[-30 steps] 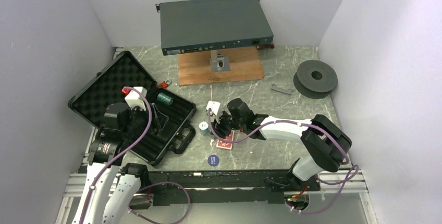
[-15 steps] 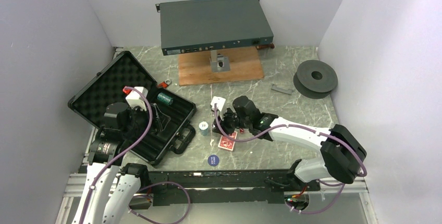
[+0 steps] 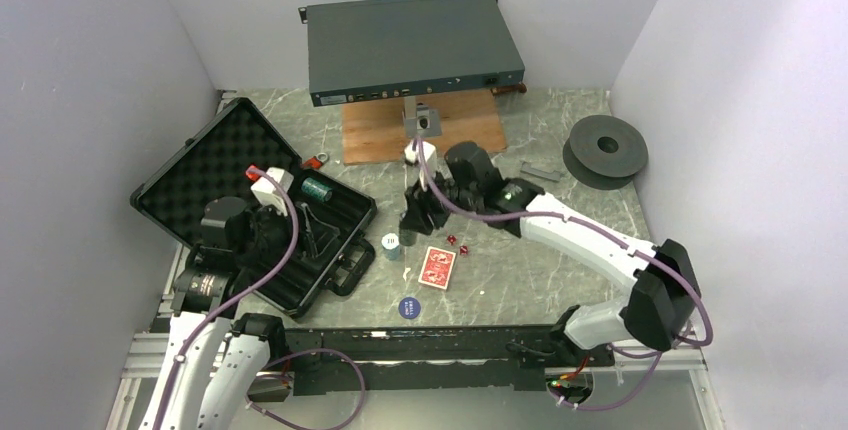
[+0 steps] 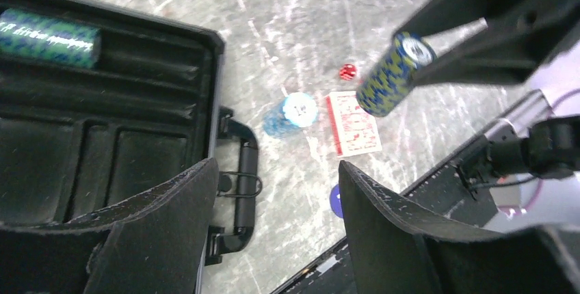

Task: Pack up texas hold em set

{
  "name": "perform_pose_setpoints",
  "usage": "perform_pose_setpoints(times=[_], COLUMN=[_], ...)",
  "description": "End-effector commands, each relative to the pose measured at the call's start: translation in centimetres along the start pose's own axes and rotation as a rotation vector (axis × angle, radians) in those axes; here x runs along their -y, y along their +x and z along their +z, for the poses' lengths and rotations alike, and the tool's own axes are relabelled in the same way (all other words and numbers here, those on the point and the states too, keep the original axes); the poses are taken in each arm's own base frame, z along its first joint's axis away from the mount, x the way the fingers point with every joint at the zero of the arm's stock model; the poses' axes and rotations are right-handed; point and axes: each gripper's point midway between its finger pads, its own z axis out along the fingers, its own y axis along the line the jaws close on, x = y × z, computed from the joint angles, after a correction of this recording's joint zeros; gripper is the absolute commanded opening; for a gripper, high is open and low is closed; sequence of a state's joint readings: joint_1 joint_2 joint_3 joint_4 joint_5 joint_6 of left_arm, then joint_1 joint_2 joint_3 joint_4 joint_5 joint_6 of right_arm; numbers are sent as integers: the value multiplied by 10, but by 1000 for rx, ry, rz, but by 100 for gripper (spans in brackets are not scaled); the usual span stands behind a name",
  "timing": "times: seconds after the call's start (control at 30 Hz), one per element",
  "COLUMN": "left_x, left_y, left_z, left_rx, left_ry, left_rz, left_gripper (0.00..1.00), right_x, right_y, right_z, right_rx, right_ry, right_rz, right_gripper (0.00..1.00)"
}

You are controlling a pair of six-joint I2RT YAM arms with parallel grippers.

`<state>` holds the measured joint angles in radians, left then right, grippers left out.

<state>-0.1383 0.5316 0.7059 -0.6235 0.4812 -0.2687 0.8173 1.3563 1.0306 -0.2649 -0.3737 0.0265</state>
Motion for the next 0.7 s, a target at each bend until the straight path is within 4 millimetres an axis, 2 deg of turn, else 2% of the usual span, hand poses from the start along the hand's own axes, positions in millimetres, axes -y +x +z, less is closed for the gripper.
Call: perform_pose_setpoints(times=[0.0,0.07,0.2,0.4,0.67], left_x=[42,53,67,77,80], left_y=[-9,-5,1,6,11], left_z=[-5,-7,-10,-12,-11], left_rx=[40,29,8,-4,-30], left_ry=[235,299,367,410,420], left_rz=[99,114,141,153,159], left_gripper=[71,69,65,61,61], right_x=[-42,-52,-58,-80,-91], right_y=[-65,-69,-79,-101,-109], right_z=[-20,-16,-8,-4,6], right_rx=[54,36,46,95,87], right_ry=[-224,-300,-353,-432,-437], right_rz=[106,127,172,193,235], right_gripper=[0,0,0,0,0])
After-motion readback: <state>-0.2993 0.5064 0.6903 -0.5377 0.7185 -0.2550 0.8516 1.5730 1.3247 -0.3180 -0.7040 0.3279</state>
